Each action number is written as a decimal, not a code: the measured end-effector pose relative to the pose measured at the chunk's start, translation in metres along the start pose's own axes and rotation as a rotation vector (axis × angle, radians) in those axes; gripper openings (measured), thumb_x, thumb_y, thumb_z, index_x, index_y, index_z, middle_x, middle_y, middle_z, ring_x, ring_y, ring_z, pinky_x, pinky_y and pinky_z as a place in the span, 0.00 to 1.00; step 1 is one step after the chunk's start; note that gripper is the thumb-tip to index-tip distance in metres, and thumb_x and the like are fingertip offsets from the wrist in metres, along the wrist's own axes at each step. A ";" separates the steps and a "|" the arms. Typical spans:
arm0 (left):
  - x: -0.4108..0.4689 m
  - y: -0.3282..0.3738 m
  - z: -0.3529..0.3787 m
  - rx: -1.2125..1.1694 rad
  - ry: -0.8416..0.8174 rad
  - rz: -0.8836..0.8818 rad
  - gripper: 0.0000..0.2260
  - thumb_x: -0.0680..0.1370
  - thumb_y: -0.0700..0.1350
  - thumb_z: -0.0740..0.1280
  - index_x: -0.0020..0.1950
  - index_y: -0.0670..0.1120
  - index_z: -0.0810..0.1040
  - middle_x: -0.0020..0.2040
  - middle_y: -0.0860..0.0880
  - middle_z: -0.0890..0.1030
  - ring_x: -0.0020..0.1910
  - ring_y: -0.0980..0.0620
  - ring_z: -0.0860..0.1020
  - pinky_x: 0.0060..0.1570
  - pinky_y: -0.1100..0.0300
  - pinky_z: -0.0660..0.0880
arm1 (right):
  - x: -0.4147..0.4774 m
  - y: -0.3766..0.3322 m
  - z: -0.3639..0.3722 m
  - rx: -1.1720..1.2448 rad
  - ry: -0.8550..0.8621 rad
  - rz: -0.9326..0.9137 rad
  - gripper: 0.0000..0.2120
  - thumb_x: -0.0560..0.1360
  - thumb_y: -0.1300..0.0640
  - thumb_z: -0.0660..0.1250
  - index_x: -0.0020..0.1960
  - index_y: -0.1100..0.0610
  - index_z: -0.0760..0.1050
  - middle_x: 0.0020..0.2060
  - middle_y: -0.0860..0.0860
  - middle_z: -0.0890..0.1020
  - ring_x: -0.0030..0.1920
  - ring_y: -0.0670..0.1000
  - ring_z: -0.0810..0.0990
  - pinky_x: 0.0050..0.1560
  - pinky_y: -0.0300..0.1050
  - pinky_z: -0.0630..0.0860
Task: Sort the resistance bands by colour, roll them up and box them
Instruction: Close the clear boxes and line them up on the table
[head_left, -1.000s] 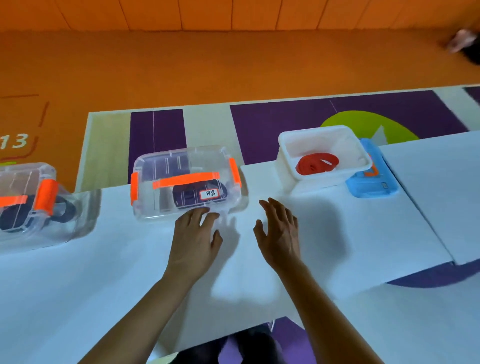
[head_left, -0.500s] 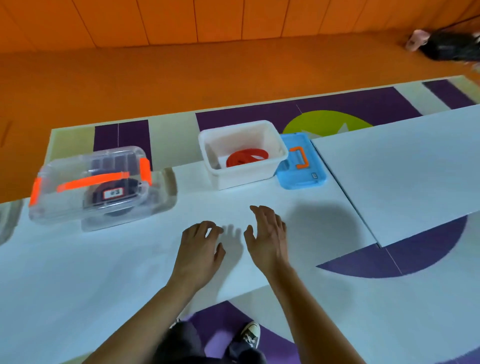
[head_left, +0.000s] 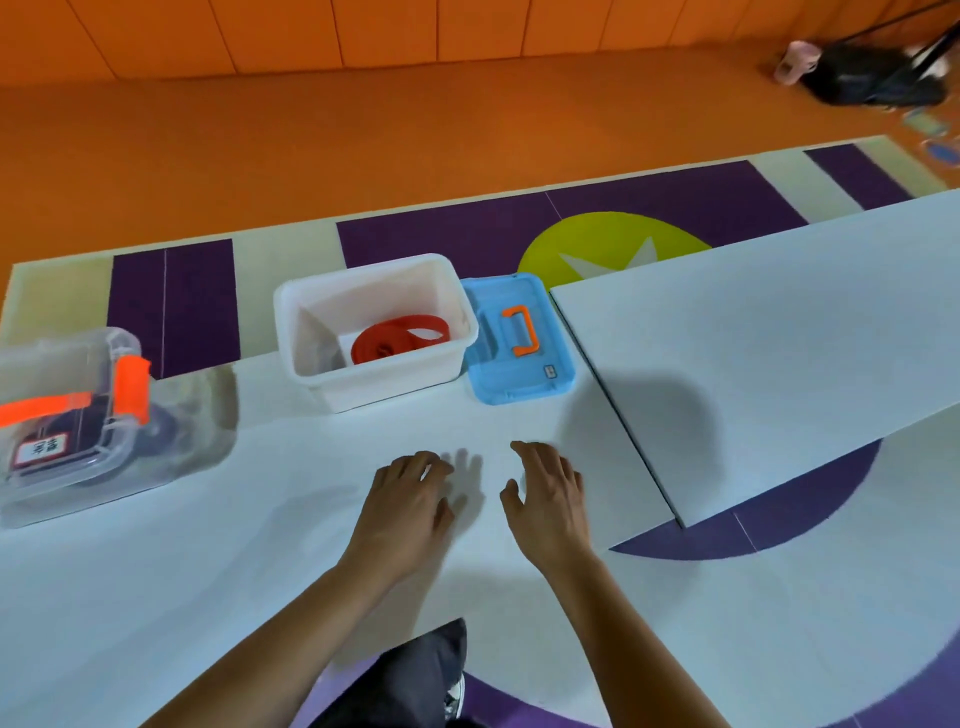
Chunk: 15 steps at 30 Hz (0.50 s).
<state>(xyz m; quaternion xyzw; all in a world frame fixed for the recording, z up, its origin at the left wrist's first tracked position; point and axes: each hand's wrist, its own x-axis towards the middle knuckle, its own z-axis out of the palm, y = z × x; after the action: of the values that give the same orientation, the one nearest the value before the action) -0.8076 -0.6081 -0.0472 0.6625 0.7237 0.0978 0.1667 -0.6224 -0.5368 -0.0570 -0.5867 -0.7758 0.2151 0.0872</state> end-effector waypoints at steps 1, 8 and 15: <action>0.014 0.005 0.000 -0.009 -0.028 0.012 0.22 0.76 0.54 0.55 0.62 0.46 0.80 0.60 0.48 0.80 0.57 0.43 0.80 0.55 0.50 0.76 | 0.006 0.007 -0.004 -0.006 -0.014 0.009 0.23 0.77 0.56 0.66 0.72 0.52 0.72 0.68 0.52 0.76 0.65 0.57 0.75 0.66 0.53 0.71; 0.133 0.052 0.023 0.058 -0.222 0.028 0.27 0.83 0.48 0.60 0.81 0.48 0.57 0.82 0.47 0.57 0.78 0.44 0.61 0.74 0.49 0.62 | 0.040 0.059 -0.024 -0.026 -0.024 0.092 0.23 0.75 0.56 0.67 0.70 0.52 0.73 0.65 0.52 0.78 0.60 0.57 0.78 0.61 0.52 0.72; 0.193 0.063 0.067 0.056 -0.378 -0.181 0.31 0.83 0.50 0.59 0.83 0.49 0.50 0.84 0.48 0.48 0.82 0.43 0.50 0.77 0.45 0.56 | 0.065 0.101 -0.036 -0.028 -0.127 0.011 0.23 0.77 0.53 0.64 0.72 0.49 0.71 0.66 0.49 0.77 0.62 0.54 0.76 0.64 0.50 0.71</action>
<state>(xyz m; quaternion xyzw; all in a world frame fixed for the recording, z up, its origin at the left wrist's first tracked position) -0.7372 -0.4152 -0.1082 0.6055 0.7386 -0.0637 0.2894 -0.5395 -0.4447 -0.0771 -0.5772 -0.7795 0.2417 0.0282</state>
